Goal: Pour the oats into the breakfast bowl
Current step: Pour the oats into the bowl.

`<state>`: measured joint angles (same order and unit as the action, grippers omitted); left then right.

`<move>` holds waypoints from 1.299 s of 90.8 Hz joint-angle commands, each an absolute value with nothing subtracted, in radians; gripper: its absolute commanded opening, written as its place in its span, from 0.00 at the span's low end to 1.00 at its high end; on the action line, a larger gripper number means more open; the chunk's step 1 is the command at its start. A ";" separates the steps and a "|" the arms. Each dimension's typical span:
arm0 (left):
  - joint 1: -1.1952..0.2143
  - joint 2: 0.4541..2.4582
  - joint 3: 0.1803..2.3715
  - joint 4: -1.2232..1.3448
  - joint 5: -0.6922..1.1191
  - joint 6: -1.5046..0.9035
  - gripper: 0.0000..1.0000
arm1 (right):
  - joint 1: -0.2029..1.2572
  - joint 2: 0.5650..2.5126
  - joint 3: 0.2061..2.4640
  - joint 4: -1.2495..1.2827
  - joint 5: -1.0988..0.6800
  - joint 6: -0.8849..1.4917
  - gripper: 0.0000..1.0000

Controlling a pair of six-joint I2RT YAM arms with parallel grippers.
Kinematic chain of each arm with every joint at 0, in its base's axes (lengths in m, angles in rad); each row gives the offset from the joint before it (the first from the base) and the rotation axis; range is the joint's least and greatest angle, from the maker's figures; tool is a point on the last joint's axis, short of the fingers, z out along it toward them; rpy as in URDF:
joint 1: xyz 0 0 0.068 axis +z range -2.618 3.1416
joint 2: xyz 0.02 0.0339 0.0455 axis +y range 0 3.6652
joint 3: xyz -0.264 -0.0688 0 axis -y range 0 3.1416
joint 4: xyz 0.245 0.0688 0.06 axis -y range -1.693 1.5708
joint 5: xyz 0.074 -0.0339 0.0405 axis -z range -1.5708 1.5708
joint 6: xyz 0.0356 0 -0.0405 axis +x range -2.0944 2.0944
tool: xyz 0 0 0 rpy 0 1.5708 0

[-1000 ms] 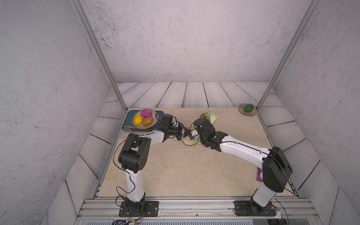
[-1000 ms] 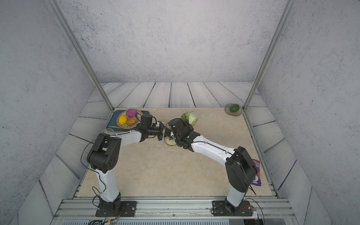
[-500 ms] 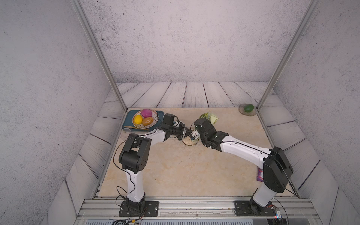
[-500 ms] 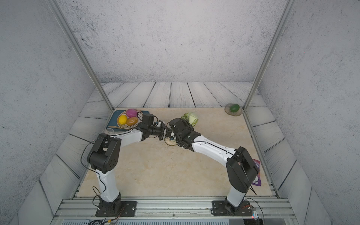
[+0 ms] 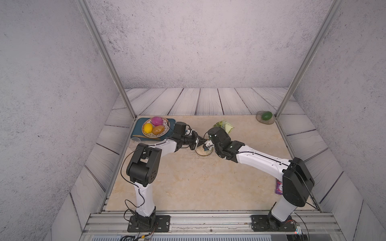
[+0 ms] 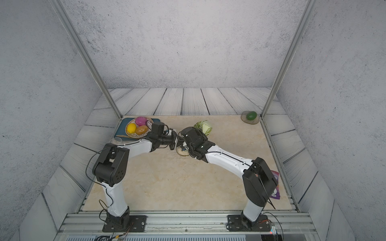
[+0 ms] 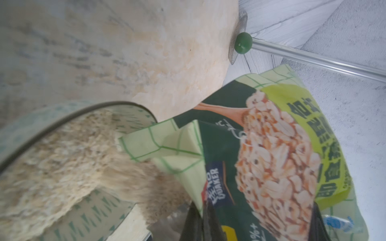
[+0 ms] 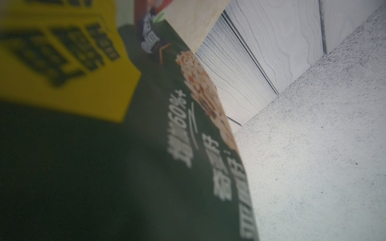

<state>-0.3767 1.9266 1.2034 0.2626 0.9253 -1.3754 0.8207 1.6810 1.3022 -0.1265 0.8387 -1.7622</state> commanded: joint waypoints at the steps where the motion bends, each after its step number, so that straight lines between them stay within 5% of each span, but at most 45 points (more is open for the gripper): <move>1: -0.373 1.924 1.233 0.226 0.916 -1.312 0.00 | 0.835 1.622 1.363 -0.030 0.876 -1.759 0.00; 6: -0.368 1.950 1.312 0.079 0.939 -1.241 0.00 | 0.825 1.619 1.350 -0.009 0.879 -1.757 0.00; 13: -0.391 1.959 1.171 0.451 0.908 -1.464 0.00 | 0.809 1.621 1.356 0.023 0.915 -1.734 0.00; 32: -0.419 1.928 1.230 0.204 0.932 -1.288 0.00 | 0.824 1.614 1.350 -0.024 0.896 -1.742 0.00; 58: -0.395 1.949 1.126 0.461 0.903 -1.460 0.00 | 0.798 1.603 1.340 0.035 0.920 -1.713 0.00; 69: -0.470 1.913 1.283 0.067 0.876 -1.190 0.00 | 0.816 1.599 1.309 0.009 0.900 -1.730 0.00; 79: -0.350 1.885 1.176 0.312 0.853 -1.354 0.00 | 0.808 1.602 1.335 0.008 0.907 -1.721 0.00; 118: -0.382 1.901 1.222 0.141 0.867 -1.228 0.00 | 0.819 1.622 1.353 -0.018 0.882 -1.725 0.00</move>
<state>-0.3878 1.9141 1.2026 0.2096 0.8806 -1.2922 0.8028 1.6775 1.2949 -0.1123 0.8303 -1.7260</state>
